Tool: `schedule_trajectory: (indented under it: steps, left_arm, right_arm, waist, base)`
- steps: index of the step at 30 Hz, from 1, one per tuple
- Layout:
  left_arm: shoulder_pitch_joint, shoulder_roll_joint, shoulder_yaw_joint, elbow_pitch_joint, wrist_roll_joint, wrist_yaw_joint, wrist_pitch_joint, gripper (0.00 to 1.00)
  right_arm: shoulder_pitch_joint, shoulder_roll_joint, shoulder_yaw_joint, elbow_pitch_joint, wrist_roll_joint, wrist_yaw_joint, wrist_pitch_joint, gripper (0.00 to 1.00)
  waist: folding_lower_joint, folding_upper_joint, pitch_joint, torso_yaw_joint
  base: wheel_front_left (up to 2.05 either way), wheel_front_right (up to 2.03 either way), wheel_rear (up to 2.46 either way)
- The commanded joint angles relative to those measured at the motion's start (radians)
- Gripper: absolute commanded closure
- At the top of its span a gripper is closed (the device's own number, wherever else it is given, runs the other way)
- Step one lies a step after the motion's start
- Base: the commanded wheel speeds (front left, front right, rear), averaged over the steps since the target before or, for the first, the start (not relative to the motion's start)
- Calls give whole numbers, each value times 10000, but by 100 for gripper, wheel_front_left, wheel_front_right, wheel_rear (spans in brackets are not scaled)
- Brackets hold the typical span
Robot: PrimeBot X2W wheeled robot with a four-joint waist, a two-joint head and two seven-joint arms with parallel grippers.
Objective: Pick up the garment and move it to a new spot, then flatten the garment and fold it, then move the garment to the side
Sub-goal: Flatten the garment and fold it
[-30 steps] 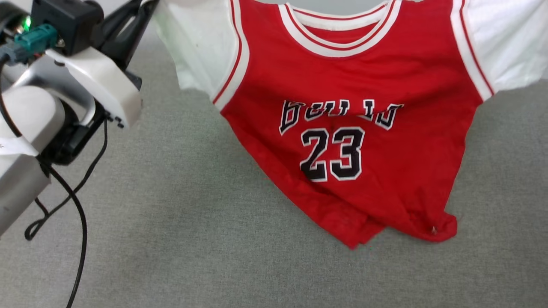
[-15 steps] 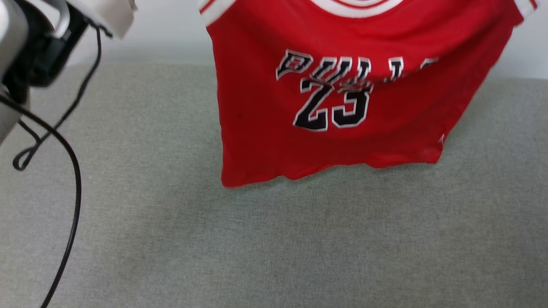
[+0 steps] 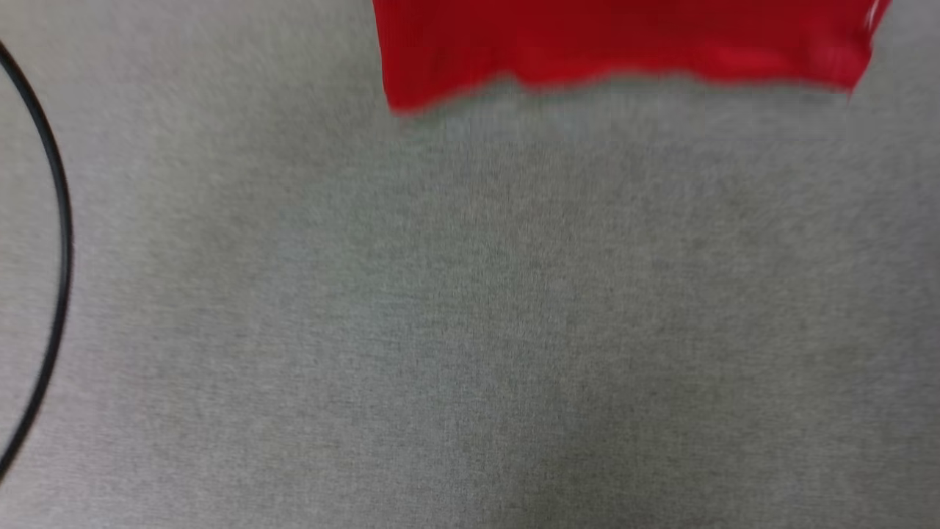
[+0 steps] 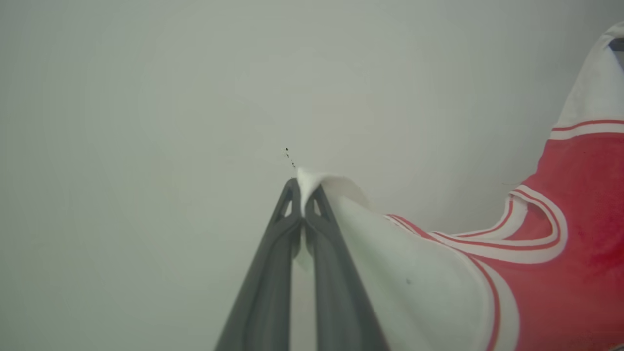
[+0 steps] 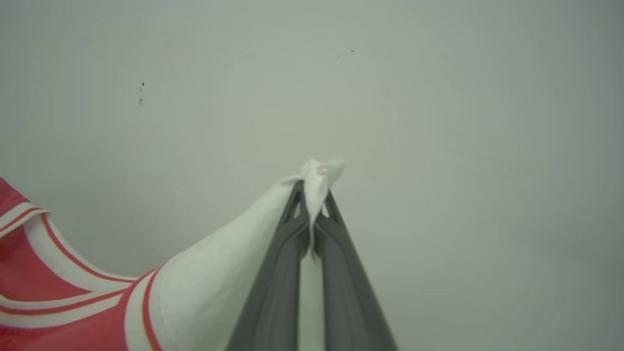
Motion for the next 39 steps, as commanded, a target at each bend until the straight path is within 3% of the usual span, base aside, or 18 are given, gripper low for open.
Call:
schedule_trajectory:
  steps: [1, 7, 15, 26, 34, 39]
  left_arm:
    - [-340, -85, 69, 270, 69, -42, -61, 100]
    - [-1990, -602, 385, 2084, 224, -415, -591, 100]
    - [-1904, -842, 375, 3137, 150, -737, -951, 100]
    - [320, -870, 696, 3691, -228, -1019, -1351, 100]
    - [3303, -780, 1954, 2303, 176, -762, -1367, 100]
    - [5756, -775, 2691, 1244, 453, -506, -1369, 100]
  right_arm:
    - [-481, 153, 31, 272, -186, -15, -173, 100]
    - [-2857, 819, 121, 2187, -1082, -15, -1128, 100]
    - [-3219, 1284, 251, 3486, -1305, -15, -1991, 100]
    - [-1061, 1781, 784, 4260, -675, -15, -3179, 100]
    - [1367, 1685, 1835, 4016, 416, -15, -3759, 100]
    - [3240, 1278, 2750, 3364, 1380, -15, -3889, 100]
  waist:
    - [-1, 0, 961, -18]
    - [-1, 0, 2017, -175]
    - [-1, 0, 2511, -165]
    - [-1, 0, 1879, -273]
    - [-1, 0, 813, -277]
    - [-1, 0, -89, -242]
  base:
    - [0, 0, 0]
    - [0, 0, 0]
    - [0, 0, 0]
    - [0, 0, 0]
    - [0, 0, 0]
    - [0, 0, 0]
